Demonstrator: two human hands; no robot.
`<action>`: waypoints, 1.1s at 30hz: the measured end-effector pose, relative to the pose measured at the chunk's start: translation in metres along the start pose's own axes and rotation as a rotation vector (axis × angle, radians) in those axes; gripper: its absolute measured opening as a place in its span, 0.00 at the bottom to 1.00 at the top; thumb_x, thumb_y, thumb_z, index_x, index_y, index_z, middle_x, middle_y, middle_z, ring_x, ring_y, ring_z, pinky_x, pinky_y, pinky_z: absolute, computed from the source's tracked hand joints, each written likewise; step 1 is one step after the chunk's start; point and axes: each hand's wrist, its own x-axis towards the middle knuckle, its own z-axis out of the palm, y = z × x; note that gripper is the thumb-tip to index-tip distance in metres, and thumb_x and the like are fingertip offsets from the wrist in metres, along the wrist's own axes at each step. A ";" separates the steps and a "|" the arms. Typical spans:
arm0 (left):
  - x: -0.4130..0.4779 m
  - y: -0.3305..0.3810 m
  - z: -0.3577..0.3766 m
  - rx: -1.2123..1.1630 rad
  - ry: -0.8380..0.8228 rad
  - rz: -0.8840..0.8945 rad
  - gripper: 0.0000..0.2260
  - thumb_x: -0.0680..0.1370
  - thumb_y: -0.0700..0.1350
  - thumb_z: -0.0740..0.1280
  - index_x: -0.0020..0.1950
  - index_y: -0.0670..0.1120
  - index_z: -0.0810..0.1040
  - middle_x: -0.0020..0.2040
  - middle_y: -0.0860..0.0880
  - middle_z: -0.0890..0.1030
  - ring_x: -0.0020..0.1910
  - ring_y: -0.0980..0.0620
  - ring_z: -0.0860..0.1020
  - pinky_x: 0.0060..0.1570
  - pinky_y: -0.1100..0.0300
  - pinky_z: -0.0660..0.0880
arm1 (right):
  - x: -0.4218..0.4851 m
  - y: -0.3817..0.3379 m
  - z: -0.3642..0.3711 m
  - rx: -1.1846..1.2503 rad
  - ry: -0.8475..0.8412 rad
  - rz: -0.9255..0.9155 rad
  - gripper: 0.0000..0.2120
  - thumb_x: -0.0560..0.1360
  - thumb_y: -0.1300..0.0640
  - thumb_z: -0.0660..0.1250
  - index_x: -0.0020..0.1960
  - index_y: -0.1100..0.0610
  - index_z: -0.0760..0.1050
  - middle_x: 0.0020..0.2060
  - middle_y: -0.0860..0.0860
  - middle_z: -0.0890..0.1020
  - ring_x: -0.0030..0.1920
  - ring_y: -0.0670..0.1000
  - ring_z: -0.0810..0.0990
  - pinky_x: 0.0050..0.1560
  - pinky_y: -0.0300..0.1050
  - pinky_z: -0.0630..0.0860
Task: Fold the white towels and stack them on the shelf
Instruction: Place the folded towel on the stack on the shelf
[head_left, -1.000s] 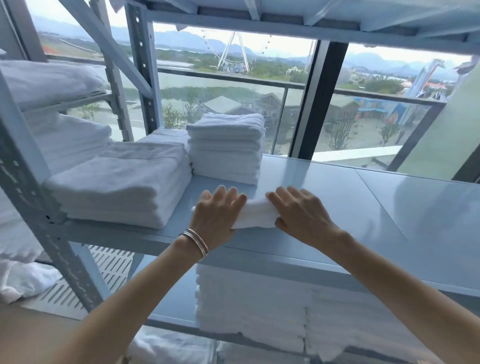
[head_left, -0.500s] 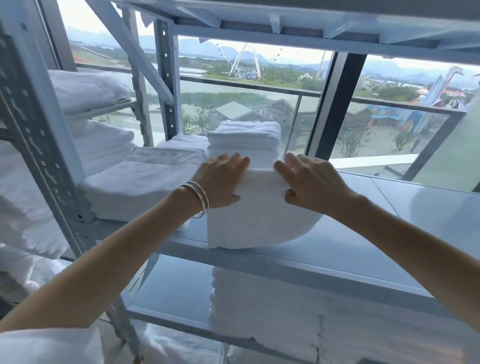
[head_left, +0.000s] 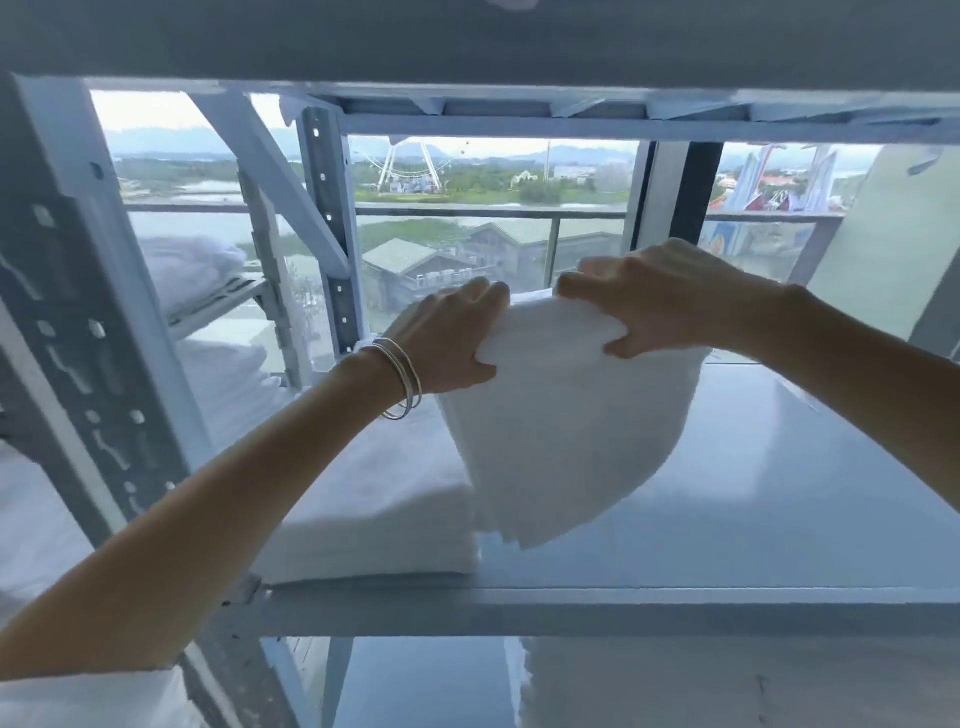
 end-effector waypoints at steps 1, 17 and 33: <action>0.002 -0.009 -0.003 -0.006 0.039 0.014 0.23 0.69 0.46 0.70 0.58 0.40 0.68 0.53 0.43 0.73 0.47 0.42 0.74 0.39 0.54 0.71 | 0.008 0.002 -0.004 -0.014 0.032 0.013 0.27 0.69 0.48 0.69 0.62 0.49 0.60 0.54 0.52 0.75 0.40 0.58 0.79 0.34 0.43 0.63; 0.037 -0.169 -0.003 0.225 0.121 -0.306 0.22 0.69 0.48 0.72 0.59 0.43 0.72 0.55 0.40 0.75 0.55 0.37 0.72 0.53 0.45 0.71 | 0.186 -0.031 0.023 0.125 0.241 0.202 0.26 0.70 0.54 0.68 0.64 0.56 0.63 0.54 0.59 0.73 0.42 0.62 0.78 0.36 0.49 0.66; 0.116 -0.270 0.097 0.385 0.689 -0.581 0.20 0.61 0.28 0.70 0.49 0.46 0.76 0.48 0.43 0.77 0.44 0.41 0.76 0.39 0.53 0.73 | 0.348 -0.025 0.132 -0.019 0.731 0.362 0.16 0.62 0.67 0.69 0.48 0.58 0.72 0.40 0.56 0.77 0.35 0.56 0.77 0.32 0.46 0.72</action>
